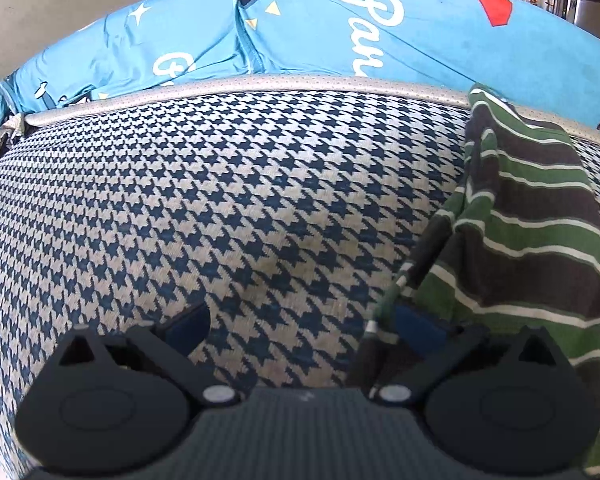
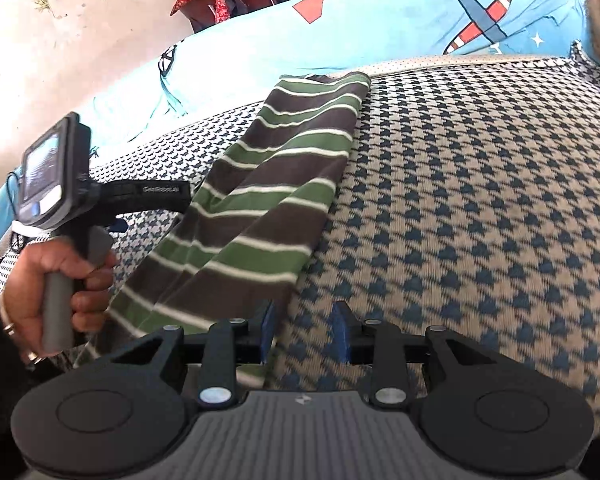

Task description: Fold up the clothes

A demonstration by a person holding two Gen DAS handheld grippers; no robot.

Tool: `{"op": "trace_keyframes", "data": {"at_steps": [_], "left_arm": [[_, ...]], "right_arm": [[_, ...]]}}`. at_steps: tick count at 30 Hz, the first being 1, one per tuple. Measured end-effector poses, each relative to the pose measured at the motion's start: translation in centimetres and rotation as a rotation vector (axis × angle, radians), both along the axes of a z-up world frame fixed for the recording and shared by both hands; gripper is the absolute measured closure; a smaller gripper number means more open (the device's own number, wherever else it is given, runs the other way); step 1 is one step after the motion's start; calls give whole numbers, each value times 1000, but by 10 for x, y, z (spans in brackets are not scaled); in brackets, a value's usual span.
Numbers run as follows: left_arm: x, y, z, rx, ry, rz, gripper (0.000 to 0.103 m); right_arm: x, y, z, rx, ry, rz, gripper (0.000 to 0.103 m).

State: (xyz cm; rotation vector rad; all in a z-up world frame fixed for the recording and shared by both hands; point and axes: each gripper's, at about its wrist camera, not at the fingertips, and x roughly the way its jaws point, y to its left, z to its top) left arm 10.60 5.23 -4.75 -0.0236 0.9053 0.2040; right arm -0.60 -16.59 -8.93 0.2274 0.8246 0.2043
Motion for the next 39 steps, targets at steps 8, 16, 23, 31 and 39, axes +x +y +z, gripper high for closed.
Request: {"op": "trace_keyframes", "data": {"at_steps": [8,16,23,31,39], "left_arm": [[-8,-15,18,20,-7,-111,0],[-17,-25,19,16,3,-169,0],[-20,-34,14,26,8,-198,0],[-21,-37,10,15,12,-202,0],[-21,-36,10,26,-1,-186,0]], "right_arm": [[36,-11,9,-2,-2,17,71],[77,-21,14,24,7,1,70],[113,-19,14,-6,11,21,70],[147,-25,11,18,4,34,70],[178,-33,7,54,-11,-6,68]]}}
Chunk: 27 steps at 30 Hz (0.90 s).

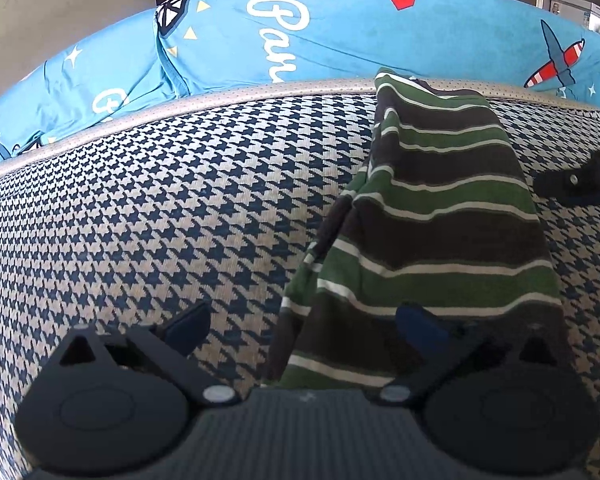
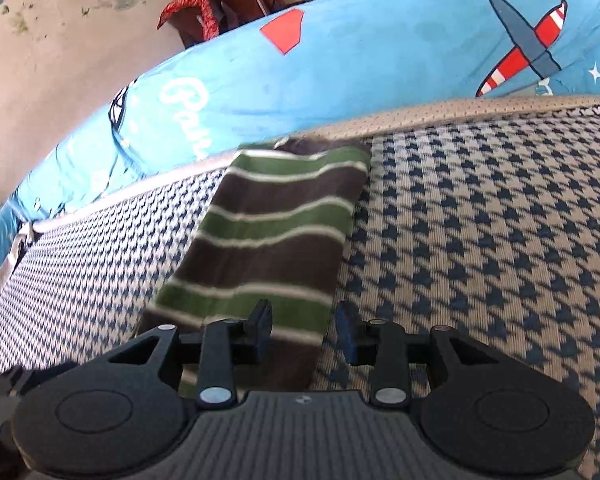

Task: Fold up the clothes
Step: 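Lift the right tool away from the folded striped shirt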

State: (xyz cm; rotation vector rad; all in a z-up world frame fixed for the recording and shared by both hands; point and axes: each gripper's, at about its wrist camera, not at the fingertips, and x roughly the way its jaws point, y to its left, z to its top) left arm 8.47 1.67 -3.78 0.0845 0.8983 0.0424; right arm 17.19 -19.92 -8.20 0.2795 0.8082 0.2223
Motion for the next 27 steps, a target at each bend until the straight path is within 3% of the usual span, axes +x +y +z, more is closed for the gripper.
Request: {"op": "trace_keyframes", "data": {"at_steps": [27], "left_arm": [[0,-1,-10,-2,1,-21,0]], "right_arm": [[78,-20,-19,183,-24,-77,68]]}}
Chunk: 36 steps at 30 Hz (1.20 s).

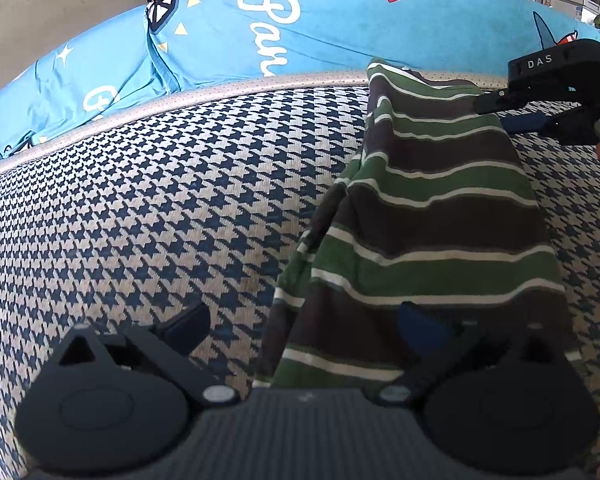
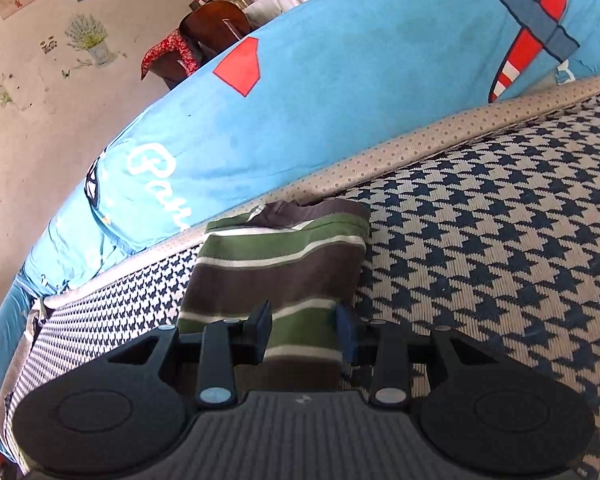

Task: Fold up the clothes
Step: 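Lift the right tool away from the folded striped shirt, then close the right tool on the end of the striped shirt strip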

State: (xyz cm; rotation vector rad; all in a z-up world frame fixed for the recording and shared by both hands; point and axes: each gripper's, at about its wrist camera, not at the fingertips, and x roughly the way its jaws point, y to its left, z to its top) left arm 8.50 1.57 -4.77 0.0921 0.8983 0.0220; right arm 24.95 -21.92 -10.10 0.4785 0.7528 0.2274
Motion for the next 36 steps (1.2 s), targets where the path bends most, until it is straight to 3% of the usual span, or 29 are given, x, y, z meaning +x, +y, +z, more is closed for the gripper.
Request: {"op": "trace_keyframes", "data": {"at_steps": [17,22,28,33,36], "left_arm": [[3,6,-4,-34,17,-6,0],[3,7,-4,-46,22,-8,0],[4,8,-3,-68,32,-1,0],[5,7,-5,-80,38,0,0],[7,8,-8,-86,40,-1,0]], "right_arm": [[17,-9,-7,20,17,-34,67],[18,-15,-6,32,20,-51,49],[23,-14,-13,76,-10,-34,41],[29,-5,-15,77,-33,-16,42],[29,-2,-13,68,-41,-24,51]]}}
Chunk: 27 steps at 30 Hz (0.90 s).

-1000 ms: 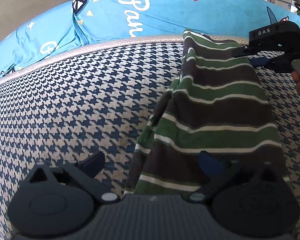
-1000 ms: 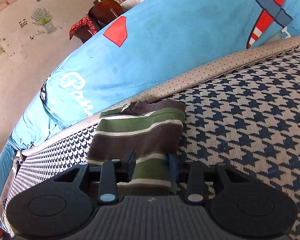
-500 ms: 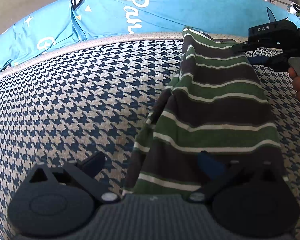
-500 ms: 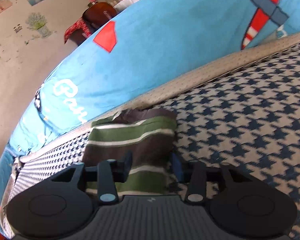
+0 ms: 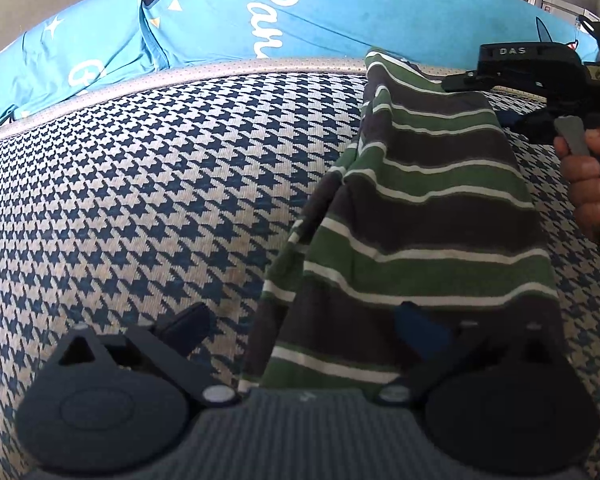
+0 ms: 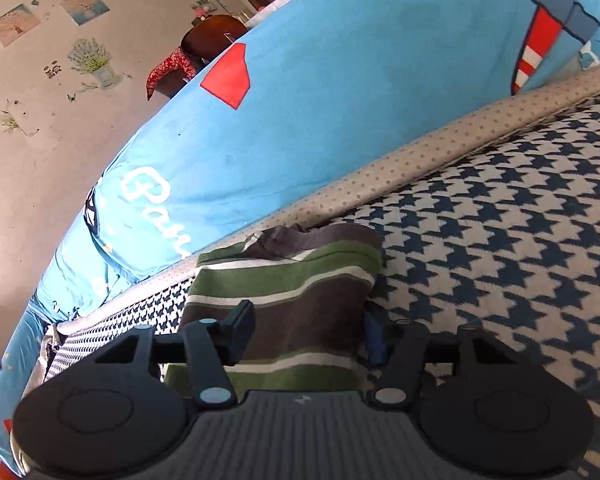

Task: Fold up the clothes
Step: 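Close the right tool on the end of the striped shirt strip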

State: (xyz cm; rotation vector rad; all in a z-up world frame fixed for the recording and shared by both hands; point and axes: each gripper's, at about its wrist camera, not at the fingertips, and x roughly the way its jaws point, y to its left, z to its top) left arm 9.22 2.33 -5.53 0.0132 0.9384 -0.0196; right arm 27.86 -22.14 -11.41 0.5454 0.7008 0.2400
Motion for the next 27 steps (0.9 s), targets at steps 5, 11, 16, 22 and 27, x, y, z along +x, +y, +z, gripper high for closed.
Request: {"op": "trace_keyframes", "data": {"at_steps": [5,11,16,22,27], "left_arm": [[3,1,-2,-4,1,-4,0],[3,2,-2,-3,-2,-7,0],[0,-1,2,12,-16,-17,0],[-1,-1,4,21,-37,-29,0],[-3,-2,6,20,-61,-49,0]], "right_arm": [[0,4,4,-15,-12,-15,78],[0,9,8,-33,-26,-33,92],[1,14,12,-48,-38,-47,94],[-11,0,25,-70,-55,-103,94],[-22,-14,37,-88,-70,-154,94]]}}
